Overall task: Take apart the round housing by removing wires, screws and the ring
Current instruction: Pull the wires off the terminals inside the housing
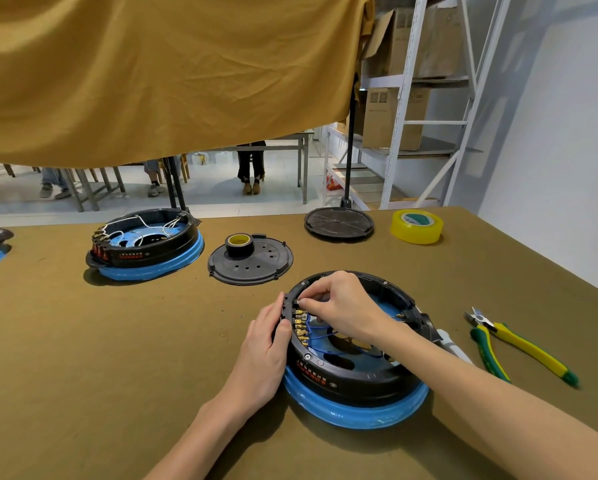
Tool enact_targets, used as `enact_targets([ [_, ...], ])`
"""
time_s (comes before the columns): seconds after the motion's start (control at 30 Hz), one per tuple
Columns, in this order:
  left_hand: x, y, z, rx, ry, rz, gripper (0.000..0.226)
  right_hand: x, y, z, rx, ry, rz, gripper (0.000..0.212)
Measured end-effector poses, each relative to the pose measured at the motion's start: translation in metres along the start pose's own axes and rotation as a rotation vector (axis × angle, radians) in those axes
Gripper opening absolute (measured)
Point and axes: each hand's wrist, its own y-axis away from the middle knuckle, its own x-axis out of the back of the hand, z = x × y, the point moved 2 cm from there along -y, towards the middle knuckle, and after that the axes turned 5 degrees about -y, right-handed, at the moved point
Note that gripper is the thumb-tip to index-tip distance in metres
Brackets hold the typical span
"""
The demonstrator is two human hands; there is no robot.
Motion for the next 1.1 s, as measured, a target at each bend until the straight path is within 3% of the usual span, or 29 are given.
enact_targets([
  [0.53,0.004,0.001,0.003,-0.012,-0.01,-0.03,0.071,0.008,0.009,-0.002,-0.047,0.052,0.054,0.013],
  [0.7,0.004,0.0,0.001,-0.022,-0.048,-0.028,0.068,0.009,0.013,-0.011,-0.014,0.164,-0.087,0.023],
  [0.83,0.005,-0.001,0.001,-0.034,-0.057,-0.035,0.068,0.008,0.013,-0.013,-0.084,0.171,-0.151,0.018],
  [1.1,0.007,0.0,0.002,-0.035,-0.042,-0.06,0.065,0.004,0.008,-0.015,-0.142,0.097,-0.113,0.012],
])
